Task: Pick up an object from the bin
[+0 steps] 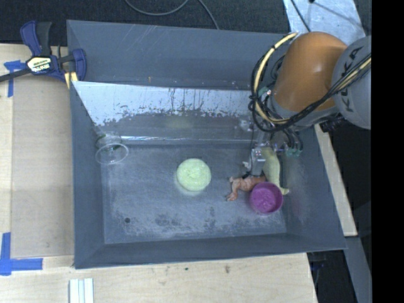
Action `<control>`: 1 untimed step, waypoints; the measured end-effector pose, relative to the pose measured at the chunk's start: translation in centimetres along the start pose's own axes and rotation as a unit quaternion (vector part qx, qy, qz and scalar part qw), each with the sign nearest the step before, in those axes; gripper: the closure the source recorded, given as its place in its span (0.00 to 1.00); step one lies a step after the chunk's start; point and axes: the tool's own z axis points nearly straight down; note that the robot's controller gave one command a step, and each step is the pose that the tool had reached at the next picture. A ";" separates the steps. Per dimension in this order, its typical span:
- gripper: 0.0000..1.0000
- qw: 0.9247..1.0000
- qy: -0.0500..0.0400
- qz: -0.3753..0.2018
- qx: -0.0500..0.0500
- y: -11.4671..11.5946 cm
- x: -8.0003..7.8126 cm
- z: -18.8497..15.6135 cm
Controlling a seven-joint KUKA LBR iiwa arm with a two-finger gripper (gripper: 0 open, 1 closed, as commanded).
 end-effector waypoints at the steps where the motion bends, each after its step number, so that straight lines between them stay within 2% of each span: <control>1: 0.00 1.000 -0.004 -0.001 0.000 0.0 -0.2 -0.5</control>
Offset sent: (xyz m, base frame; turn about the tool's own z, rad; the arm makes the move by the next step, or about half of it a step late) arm 0.0152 0.0853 -0.0857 -0.0727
